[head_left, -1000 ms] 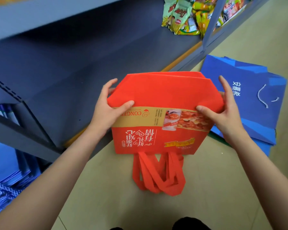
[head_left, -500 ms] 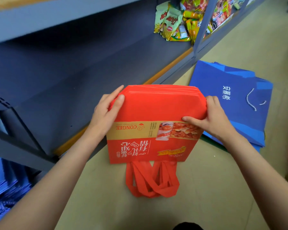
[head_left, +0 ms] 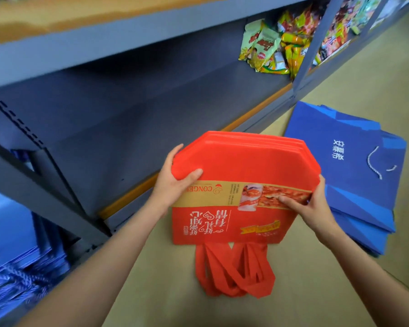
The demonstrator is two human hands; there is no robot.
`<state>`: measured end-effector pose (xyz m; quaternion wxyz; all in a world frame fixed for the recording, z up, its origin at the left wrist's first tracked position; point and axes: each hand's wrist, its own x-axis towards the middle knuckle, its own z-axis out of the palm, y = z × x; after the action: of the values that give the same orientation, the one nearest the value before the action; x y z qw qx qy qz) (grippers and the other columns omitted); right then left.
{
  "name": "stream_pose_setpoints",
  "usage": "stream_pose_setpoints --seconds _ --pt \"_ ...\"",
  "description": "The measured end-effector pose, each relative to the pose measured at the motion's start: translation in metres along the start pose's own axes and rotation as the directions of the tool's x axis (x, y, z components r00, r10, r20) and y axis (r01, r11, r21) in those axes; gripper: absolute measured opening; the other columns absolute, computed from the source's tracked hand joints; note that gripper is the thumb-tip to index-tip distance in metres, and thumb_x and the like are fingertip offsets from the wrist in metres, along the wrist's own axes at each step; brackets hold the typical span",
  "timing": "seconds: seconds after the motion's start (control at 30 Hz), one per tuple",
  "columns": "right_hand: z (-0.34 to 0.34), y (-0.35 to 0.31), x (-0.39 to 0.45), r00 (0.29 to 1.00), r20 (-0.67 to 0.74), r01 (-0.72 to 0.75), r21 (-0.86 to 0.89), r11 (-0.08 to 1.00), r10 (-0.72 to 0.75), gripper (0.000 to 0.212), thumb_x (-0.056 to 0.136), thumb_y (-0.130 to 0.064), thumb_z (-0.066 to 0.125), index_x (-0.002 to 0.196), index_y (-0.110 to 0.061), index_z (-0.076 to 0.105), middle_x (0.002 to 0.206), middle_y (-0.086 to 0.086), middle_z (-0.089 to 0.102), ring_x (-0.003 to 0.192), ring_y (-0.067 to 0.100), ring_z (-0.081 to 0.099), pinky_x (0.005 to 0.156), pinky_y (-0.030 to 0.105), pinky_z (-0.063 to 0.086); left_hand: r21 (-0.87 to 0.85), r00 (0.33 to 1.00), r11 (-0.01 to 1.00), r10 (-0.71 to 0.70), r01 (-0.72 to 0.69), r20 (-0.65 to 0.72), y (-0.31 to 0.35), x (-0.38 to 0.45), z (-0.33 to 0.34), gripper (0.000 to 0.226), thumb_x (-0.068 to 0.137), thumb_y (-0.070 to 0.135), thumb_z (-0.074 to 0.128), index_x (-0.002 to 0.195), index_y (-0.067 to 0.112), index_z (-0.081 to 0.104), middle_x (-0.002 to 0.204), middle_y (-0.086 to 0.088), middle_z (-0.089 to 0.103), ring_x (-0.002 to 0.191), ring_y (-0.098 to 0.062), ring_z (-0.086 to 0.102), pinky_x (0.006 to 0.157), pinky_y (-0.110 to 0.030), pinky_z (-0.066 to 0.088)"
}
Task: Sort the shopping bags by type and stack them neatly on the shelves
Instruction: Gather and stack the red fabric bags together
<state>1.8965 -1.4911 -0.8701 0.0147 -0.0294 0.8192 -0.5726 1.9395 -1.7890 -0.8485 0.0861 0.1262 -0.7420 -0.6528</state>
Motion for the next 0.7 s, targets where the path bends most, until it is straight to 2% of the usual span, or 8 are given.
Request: stream_pose_setpoints --seconds 0.07,0.17,0.27,0.37,0.47,0.57,0.63,0.7 --pt "0.003 -0.006 -0.005 1.000 0.001 -0.023 -0.004 1.000 0.023 0.065 0.077 0.005 0.068 0.123 -0.018 0.029 0.119 0.002 0.050 0.092 -0.014 0.056 0.076 0.004 0.046 -0.029 0.999 1.000 -0.013 0.012 -0.033 -0.006 -0.010 0.001 0.071 0.074 0.018 0.078 0.129 0.033 0.035 0.120 0.007 0.055 0.098 0.007 0.056 0.085 -0.007 0.045" --pt "0.004 -0.035 0.000 1.000 -0.004 -0.001 -0.043 0.999 0.001 0.062 0.078 -0.004 0.070 0.125 -0.022 0.032 0.126 0.006 0.053 0.104 0.005 0.057 0.088 0.018 0.048 -0.079 0.993 0.997 -0.021 0.012 -0.118 -0.003 -0.019 -0.002 0.058 0.080 0.019 0.071 0.124 0.030 0.034 0.117 0.005 0.055 0.095 0.004 0.057 0.078 -0.004 0.044" --pt "0.006 -0.090 0.032 0.992 -0.013 0.121 -0.146 0.982 -0.124 0.068 0.077 -0.009 0.074 0.130 -0.028 0.036 0.125 0.003 0.057 0.103 0.008 0.058 0.097 0.032 0.045 -0.156 0.984 0.987 0.006 -0.035 -0.179 0.022 -0.016 -0.018 0.051 0.088 0.021 0.062 0.130 0.020 0.034 0.112 0.008 0.055 0.096 -0.003 0.056 0.084 -0.012 0.045" --pt "0.040 -0.138 0.078 0.984 0.037 0.176 -0.352 0.919 -0.174 0.068 0.074 -0.017 0.078 0.131 -0.023 0.042 0.115 0.002 0.061 0.104 0.019 0.058 0.091 0.032 0.044 -0.169 0.952 0.986 -0.049 -0.003 -0.301 0.042 0.004 -0.053 0.055 0.090 0.023 0.059 0.136 0.016 0.030 0.111 0.008 0.054 0.098 -0.009 0.055 0.089 -0.024 0.044" --pt "0.102 -0.155 0.128 0.973 0.102 0.227 -0.549 0.804 -0.206 0.071 0.071 -0.031 0.080 0.131 -0.013 0.047 0.115 0.016 0.060 0.108 0.030 0.056 0.089 0.034 0.041 -0.101 0.831 0.994 -0.099 0.052 -0.547 0.038 0.030 -0.090 0.060 0.087 0.023 0.063 0.136 0.004 0.033 0.126 -0.011 0.055 0.112 -0.026 0.057 0.099 -0.038 0.044" --pt "0.167 -0.168 0.169 0.947 0.220 0.320 -0.573 0.754 -0.234 0.079 0.073 -0.035 0.077 0.138 -0.011 0.040 0.126 0.022 0.050 0.119 0.035 0.045 0.096 0.033 0.034 -0.027 0.710 0.993 -0.100 0.114 -0.697 0.036 0.054 -0.115 0.064 0.089 0.019 0.060 0.141 0.004 0.026 0.135 -0.020 0.045 0.122 -0.033 0.048 0.095 -0.025 0.036" --pt "0.199 -0.173 0.193 0.928 0.292 0.364 -0.575 0.733 -0.232 0.077 0.082 -0.038 0.068 0.143 -0.008 0.030 0.130 0.024 0.047 0.122 0.037 0.042 0.098 0.034 0.032 -0.010 0.595 0.977 -0.139 0.215 -0.792 0.041 0.071 -0.125 0.069 0.089 0.020 0.060 0.145 0.010 0.021 0.139 -0.022 0.034 0.124 -0.038 0.042 0.093 -0.028 0.035" --pt "0.218 -0.164 0.209 0.918 0.383 0.341 -0.624 0.703 -0.105 0.078 0.089 -0.049 0.054 0.147 -0.008 0.021 0.138 0.024 0.041 0.128 0.037 0.038 0.104 0.036 0.032 0.105 0.528 0.915 -0.129 0.390 -0.839 0.035 0.083 -0.132 0.079 0.087 0.021 0.061 0.149 0.018 0.013 0.147 -0.023 0.018 0.129 -0.041 0.032 0.102 -0.041 0.033"
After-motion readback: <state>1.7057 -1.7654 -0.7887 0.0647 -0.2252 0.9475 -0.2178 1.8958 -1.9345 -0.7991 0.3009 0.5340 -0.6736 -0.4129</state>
